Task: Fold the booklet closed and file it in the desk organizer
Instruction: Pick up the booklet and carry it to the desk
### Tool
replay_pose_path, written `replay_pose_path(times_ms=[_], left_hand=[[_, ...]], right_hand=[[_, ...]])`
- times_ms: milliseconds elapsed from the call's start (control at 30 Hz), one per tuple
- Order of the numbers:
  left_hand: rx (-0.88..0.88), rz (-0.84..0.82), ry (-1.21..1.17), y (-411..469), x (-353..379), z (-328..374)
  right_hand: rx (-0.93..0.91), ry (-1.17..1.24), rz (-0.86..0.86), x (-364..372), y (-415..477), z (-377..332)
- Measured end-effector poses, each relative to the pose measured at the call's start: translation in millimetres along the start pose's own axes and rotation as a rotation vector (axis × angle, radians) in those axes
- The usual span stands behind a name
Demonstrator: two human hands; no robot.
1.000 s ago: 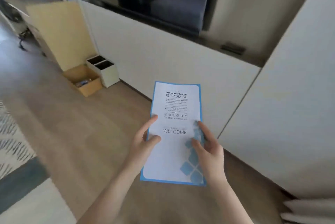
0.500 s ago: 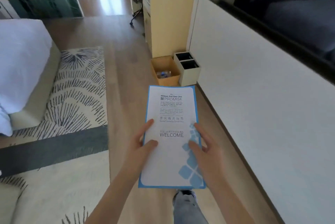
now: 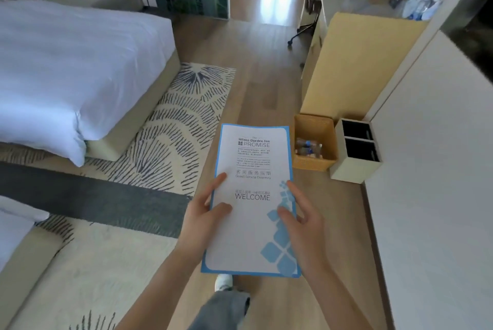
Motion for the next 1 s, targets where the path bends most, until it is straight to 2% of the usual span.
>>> replay_pose_path(times_ms=[233,433,600,833,1000], left_hand=[[0.051,0.003,-0.053,168.8,40.2,48.9],[0.074,-0.089,-0.055,336.8,95.5,141.0],[0.072,-0.150,-0.070,450.2,148.1,181.9],[0.067,-0.126,-0.103,632.2,217.7,232.9],[0.095,-0.076,-0.130,764.3,265.5,296.8]], right_hand=[[-0.008,0.061,-0.073,95.6,160.1,-28.0],[-0.072,0.079,0.034,175.2,305.3,-99.0],[-0.089,0.080,0.087,219.2,413.2,-130.5],[-0.095,0.025,0.051,296.6,608.4,-153.6],[-0.104,0.005,-0.040,362.1,749.1,-204.1]])
Point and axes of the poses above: each hand's wrist, its own y-axis towards the middle knuckle, its own x-axis out of the palm, z = x × y, the point moved 1 cm from there along y, towards the middle knuckle, and after that the axes turned 12 degrees about z, right-handed, at the moved point
